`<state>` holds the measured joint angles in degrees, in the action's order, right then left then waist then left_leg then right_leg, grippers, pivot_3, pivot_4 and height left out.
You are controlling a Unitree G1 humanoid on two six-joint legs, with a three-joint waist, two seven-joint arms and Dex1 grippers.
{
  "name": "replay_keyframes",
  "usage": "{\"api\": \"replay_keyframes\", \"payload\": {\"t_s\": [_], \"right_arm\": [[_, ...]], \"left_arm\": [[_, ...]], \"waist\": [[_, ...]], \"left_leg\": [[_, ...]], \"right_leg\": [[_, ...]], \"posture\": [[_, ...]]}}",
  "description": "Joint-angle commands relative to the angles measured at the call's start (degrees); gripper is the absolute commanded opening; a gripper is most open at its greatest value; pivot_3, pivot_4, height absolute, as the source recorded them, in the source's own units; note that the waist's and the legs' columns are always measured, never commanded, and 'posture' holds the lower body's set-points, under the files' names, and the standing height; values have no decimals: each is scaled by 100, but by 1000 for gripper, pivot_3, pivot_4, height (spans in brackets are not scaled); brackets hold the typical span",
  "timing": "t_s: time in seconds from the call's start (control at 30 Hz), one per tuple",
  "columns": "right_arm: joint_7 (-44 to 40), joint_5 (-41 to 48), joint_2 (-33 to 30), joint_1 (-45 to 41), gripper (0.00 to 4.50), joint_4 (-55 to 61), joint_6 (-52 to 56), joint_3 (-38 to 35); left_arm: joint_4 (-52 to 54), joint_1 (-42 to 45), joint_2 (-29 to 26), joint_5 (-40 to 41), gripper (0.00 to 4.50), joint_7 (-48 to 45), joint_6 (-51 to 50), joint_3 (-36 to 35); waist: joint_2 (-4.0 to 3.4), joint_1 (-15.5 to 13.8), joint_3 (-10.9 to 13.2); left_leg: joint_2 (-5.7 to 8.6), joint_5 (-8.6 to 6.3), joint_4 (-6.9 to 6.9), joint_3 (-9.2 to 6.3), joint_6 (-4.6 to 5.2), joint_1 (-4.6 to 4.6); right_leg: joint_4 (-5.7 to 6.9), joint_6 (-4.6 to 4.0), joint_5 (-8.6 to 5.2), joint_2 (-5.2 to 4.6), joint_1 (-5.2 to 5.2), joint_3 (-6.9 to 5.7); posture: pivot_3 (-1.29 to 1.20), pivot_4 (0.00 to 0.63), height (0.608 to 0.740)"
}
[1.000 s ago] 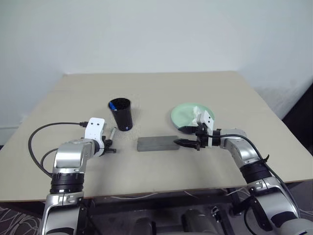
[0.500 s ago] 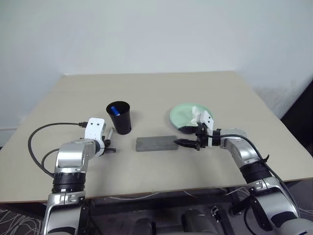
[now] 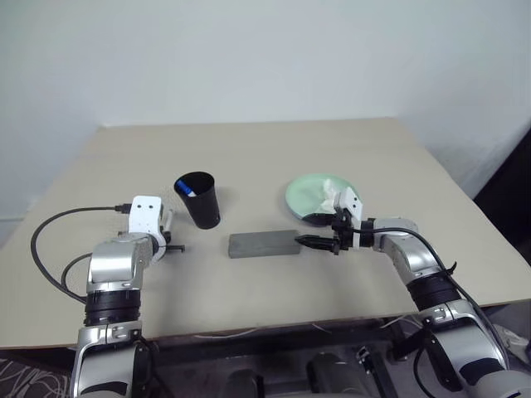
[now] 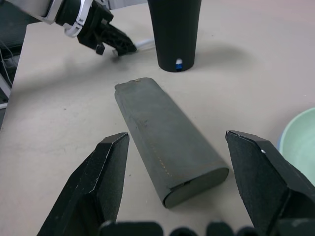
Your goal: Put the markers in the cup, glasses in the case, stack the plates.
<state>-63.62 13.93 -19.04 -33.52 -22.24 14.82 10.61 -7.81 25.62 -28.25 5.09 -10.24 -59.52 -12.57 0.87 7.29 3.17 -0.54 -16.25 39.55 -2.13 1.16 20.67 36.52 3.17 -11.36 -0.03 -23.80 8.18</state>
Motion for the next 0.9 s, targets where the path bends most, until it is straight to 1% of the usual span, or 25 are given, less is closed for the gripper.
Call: {"api": "replay_keyframes", "payload": {"t_s": [0.03, 0.23, 0.4, 0.5, 0.63, 0.9], "right_arm": [[15, 51, -19, -138, 3400, 180, -89, -123], [21, 53, -12, -136, 3400, 182, -89, -123], [17, 46, -1, -158, 3400, 160, -96, -113], [15, 41, 3, -170, 3400, 151, -100, -111], [13, 28, 11, -193, 3400, 124, -109, -102], [9, 7, -10, -255, 3400, 110, -113, -138]], "left_arm": [[164, 104, -128, -113, 100, 180, 931, -238], [513, -15, -50, 21, 100, 124, 2830, -440], [769, -72, 155, 326, 100, -273, 4082, -439], [750, -47, 274, 403, 100, -341, 4511, -452], [471, 149, 463, 482, 100, -479, 5168, -375], [-588, 576, 828, 464, 100, -764, 6185, -57]], "waist": [[0, 0, 0], [1, -5, 0], [1, -10, 0], [1, -10, 0], [1, -11, -1], [1, -40, -1]], "left_leg": [[0, 0, -1, 0, -1, 1], [1, -1, -11, 3, -3, 2], [1, 0, -32, 5, -2, 0], [1, -1, -40, 6, -2, 4], [1, -2, -51, 7, -1, 6], [2, -1, -46, 8, 0, -1]], "right_leg": [[-3, 0, 0, -1, 0, 0], [-11, 0, 0, -5, -1, 1], [-39, -1, 2, -4, 5, 1], [-62, -1, 2, -6, 8, 1], [-77, 0, 2, -8, 10, 1], [-76, 0, 2, -5, 20, 1]], "posture": [[0, 0, 740], [0, 0, 740], [0, 0, 740], [0, 0, 740], [0, 0, 740], [0, 0, 740]]}}
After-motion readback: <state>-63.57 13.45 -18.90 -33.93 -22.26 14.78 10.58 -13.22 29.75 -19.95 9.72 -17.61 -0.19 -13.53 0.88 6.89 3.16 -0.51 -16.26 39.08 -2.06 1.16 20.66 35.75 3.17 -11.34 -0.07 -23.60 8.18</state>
